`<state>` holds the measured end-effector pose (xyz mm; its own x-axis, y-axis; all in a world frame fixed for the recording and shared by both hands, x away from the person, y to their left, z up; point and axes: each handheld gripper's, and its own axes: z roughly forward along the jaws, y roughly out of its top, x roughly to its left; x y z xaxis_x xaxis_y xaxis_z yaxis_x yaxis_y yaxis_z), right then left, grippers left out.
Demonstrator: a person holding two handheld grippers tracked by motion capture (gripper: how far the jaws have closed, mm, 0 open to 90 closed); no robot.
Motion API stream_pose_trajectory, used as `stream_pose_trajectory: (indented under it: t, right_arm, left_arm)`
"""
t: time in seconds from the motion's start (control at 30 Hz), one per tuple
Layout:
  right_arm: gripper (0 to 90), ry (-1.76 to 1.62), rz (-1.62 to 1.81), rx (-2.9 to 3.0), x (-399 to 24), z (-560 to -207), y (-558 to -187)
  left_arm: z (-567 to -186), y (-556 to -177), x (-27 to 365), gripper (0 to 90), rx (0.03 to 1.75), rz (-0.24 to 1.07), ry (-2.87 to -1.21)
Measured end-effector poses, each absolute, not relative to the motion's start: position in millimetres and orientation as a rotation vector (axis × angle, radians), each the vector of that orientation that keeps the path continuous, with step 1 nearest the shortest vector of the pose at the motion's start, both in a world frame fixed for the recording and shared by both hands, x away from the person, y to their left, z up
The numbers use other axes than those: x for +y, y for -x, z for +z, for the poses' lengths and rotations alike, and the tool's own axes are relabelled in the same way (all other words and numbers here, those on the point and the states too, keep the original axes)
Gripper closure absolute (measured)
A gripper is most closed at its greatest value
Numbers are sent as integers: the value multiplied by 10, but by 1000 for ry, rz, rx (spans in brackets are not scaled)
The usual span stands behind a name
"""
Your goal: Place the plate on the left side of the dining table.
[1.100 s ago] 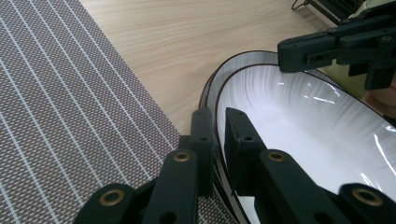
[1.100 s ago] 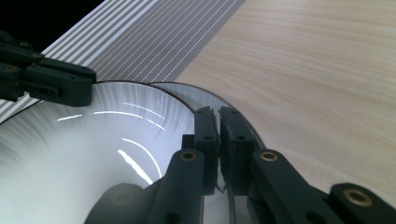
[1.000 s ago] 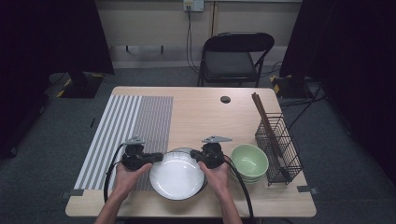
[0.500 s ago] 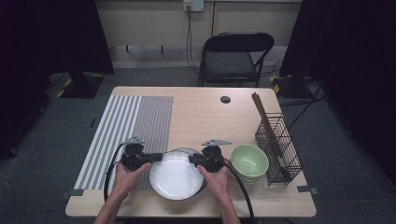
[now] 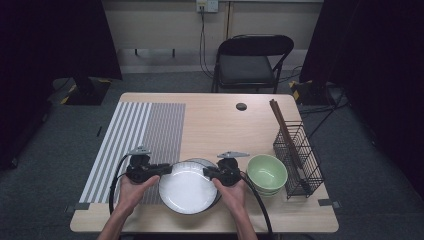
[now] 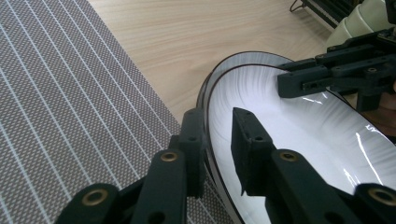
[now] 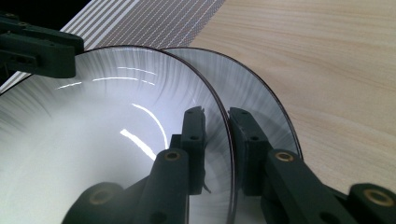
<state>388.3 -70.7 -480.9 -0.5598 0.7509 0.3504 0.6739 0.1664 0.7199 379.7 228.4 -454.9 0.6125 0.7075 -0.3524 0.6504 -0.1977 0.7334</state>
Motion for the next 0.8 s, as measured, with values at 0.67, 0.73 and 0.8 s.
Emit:
stream_pose_trajectory:
  t: [0.67,0.73,0.8]
  right_arm:
    - [793,-1460,1392,2252,-699,-4819,-3869]
    - [796,-1468,1398,2237,-696,-4817,-3873]
    - [802,-1473,1415,2219,-697,-4812,-3875]
  left_arm:
    - [-4625,-3870,2241,849,1142,103,-1881]
    - [-4621,-3890,2243,851,1144,97,-1874]
    - [-4613,-3904,2254,852,1135,102,-1874]
